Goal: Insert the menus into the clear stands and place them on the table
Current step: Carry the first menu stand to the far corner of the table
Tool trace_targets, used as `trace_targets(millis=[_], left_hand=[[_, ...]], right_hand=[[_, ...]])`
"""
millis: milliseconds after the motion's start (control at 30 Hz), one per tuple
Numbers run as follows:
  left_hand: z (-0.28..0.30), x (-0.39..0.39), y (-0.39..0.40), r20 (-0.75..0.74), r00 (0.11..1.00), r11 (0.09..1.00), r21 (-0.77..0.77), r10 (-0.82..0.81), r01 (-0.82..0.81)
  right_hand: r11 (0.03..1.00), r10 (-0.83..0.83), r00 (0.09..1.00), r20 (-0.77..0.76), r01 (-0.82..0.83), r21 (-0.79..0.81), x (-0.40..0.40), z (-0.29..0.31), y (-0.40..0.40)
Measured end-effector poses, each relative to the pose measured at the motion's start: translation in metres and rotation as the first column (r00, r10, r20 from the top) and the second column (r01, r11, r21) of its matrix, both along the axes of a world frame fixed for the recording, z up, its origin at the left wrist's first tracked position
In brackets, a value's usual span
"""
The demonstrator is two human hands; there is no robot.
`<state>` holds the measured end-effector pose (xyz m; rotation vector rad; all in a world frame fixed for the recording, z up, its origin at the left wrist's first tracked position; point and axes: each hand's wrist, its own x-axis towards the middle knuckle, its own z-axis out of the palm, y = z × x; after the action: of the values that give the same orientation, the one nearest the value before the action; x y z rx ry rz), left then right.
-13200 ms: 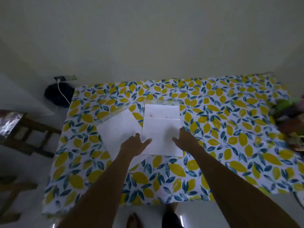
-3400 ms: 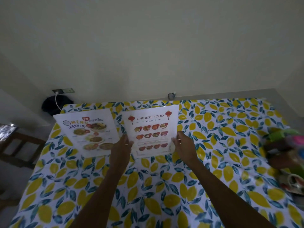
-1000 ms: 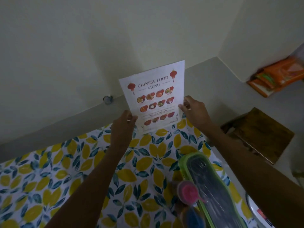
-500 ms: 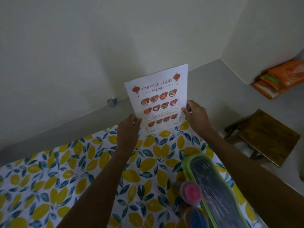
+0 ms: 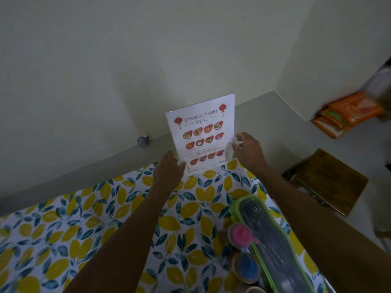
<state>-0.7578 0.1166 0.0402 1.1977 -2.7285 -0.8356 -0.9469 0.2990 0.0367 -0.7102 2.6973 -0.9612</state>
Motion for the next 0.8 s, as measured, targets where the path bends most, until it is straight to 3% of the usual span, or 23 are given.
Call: trace_targets(millis=[133, 233, 400, 533, 800], left_hand=[[0.015, 0.031, 0.002, 0.120, 0.990, 0.948, -0.302, -0.070, 0.103], [0.032, 0.063, -0.001, 0.144, 0.984, 0.895, -0.416, -0.106, 0.157], [0.060, 0.138, -0.006, 0.121, 0.984, 0.867, -0.468, -0.129, 0.171], [0.075, 0.219, -0.010, 0.120, 0.987, 0.825, -0.542, -0.111, 0.159], [0.081, 0.426, -0.018, 0.083, 0.997, 0.838, -0.544, 0.005, 0.041]], right_hand=[[0.986, 0.112, 0.986, -0.126, -0.095, 0.136, 0.025, 0.029, 0.008], [0.955, 0.202, 0.963, -0.179, -0.152, 0.255, 0.057, 0.053, 0.008], [0.876, 0.389, 0.873, -0.293, -0.254, 0.409, 0.133, 0.087, -0.010], [0.848, 0.465, 0.822, -0.328, -0.306, 0.433, 0.215, 0.103, -0.034], [0.774, 0.607, 0.726, -0.323, -0.449, 0.446, 0.416, 0.110, -0.080]])
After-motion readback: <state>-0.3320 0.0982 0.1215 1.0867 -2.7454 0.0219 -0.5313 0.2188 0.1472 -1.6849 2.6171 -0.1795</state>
